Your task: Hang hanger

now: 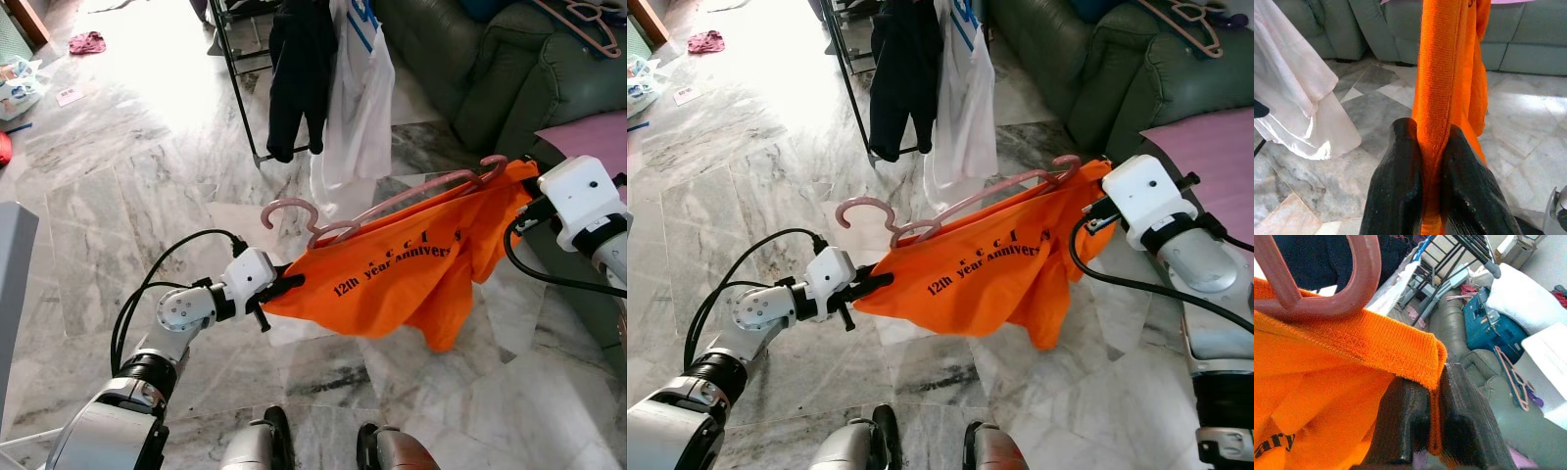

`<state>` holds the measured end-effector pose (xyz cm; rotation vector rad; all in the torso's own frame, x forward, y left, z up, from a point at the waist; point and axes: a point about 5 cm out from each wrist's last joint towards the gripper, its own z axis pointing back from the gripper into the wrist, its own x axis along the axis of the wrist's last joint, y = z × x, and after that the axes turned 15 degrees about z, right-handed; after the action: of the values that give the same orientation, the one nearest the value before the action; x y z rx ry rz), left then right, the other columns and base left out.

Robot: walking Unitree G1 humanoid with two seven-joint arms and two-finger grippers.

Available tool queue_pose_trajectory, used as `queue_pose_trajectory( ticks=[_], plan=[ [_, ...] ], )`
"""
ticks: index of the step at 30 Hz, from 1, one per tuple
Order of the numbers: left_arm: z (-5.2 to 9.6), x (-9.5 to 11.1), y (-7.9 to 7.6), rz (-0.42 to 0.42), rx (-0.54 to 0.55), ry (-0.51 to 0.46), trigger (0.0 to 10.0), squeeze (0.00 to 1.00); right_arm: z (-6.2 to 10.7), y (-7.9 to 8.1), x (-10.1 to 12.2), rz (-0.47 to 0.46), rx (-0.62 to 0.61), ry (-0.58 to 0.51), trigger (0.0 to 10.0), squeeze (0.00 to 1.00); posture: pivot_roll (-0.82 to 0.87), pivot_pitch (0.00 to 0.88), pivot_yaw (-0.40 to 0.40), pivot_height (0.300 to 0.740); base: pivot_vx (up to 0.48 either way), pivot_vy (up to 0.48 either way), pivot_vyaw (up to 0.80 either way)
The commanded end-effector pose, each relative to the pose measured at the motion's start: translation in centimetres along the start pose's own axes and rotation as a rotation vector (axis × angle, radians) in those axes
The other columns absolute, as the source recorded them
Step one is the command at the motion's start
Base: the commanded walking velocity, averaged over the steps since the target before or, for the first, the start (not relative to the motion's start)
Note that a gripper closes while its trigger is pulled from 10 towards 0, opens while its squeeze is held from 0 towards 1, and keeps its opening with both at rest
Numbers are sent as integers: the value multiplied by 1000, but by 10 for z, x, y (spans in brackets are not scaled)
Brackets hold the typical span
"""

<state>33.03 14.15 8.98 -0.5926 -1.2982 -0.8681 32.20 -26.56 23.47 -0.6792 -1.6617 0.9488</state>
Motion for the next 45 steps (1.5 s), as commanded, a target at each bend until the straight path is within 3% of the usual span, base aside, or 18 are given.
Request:
queue_pose_trajectory(
  ticks=[1,9,17,18,19,21,25,31,34,38,45],
  plan=[
    [49,-56,1,105,80,254,0,0,11,-66,-2,57,-291,61,0,0,-171,231,69,740,0,0,0],
    [53,-62,-3,71,49,301,0,0,5,-76,-5,54,-317,102,0,0,-174,234,73,740,0,0,0],
    [54,-69,-9,60,20,338,0,0,-10,-81,19,37,-316,16,0,0,-174,242,75,740,0,0,0],
    [53,-70,-11,58,10,349,0,0,-16,-81,31,65,-306,-26,0,0,-176,244,76,740,0,0,0],
    [53,-70,-11,58,10,349,0,0,-16,-81,31,65,-306,-26,0,0,-176,244,76,740,0,0,0],
    [53,-72,-12,56,1,370,0,0,-19,-81,39,153,-295,-41,0,0,-177,243,77,740,0,0,0],
    [55,-76,-13,63,-1,398,0,0,-19,-87,42,179,-304,-41,0,0,-179,244,78,740,0,0,0],
    [58,-82,-15,76,-3,445,0,0,-18,-78,47,224,-260,-64,0,0,-180,247,79,740,0,0,0],
    [54,-75,-7,126,95,381,0,0,-17,-61,39,197,-215,-37,0,0,-176,250,77,740,0,0,0],
    [52,-69,3,125,174,354,0,0,-10,-47,25,188,-198,23,0,0,-170,253,78,740,0,0,0],
    [60,-80,3,122,206,459,0,0,-1,-44,16,253,-215,72,0,0,-174,254,86,740,0,0,0]
  ],
)
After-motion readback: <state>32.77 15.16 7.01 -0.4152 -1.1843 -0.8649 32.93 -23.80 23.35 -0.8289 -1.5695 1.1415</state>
